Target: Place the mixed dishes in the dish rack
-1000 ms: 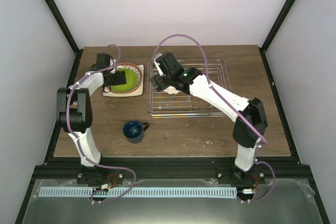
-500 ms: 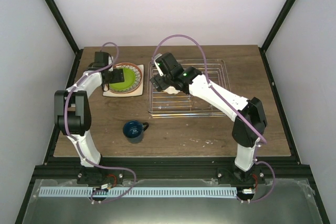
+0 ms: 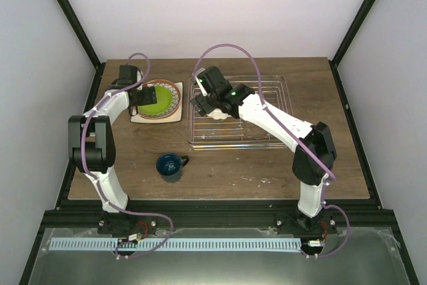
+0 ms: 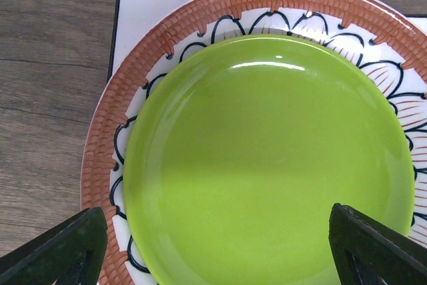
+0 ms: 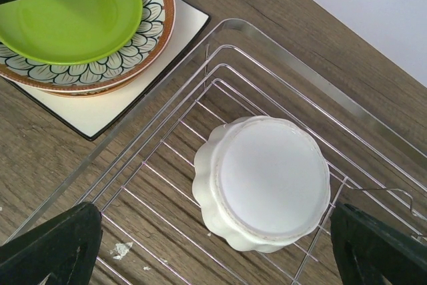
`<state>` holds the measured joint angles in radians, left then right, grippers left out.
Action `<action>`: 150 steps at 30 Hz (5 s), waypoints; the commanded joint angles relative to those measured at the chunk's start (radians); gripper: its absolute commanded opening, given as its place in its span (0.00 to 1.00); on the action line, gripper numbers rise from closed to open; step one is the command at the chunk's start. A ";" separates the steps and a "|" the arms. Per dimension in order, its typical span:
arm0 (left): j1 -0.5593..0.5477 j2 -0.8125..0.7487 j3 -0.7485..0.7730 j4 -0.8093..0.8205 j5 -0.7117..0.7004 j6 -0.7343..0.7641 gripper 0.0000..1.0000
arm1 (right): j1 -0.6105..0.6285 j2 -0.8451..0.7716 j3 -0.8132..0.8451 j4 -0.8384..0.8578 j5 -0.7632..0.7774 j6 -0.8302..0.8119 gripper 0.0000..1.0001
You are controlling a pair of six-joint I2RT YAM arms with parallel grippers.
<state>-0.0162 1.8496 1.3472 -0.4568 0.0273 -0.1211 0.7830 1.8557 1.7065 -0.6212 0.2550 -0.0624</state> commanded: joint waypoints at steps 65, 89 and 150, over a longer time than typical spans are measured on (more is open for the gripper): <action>0.054 0.125 -0.060 0.087 0.292 -0.090 0.08 | -0.017 0.065 0.079 -0.011 0.016 -0.044 0.94; 0.211 -0.028 -0.233 0.253 0.575 -0.231 0.00 | -0.024 0.117 0.177 0.012 -0.171 -0.053 0.94; 0.272 -0.537 -0.504 0.399 0.784 -0.303 0.00 | -0.123 0.456 0.462 0.062 -1.019 0.309 0.76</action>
<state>0.2512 1.3437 0.8574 -0.0986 0.7727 -0.4194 0.6621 2.2875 2.1181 -0.5953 -0.6880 0.2367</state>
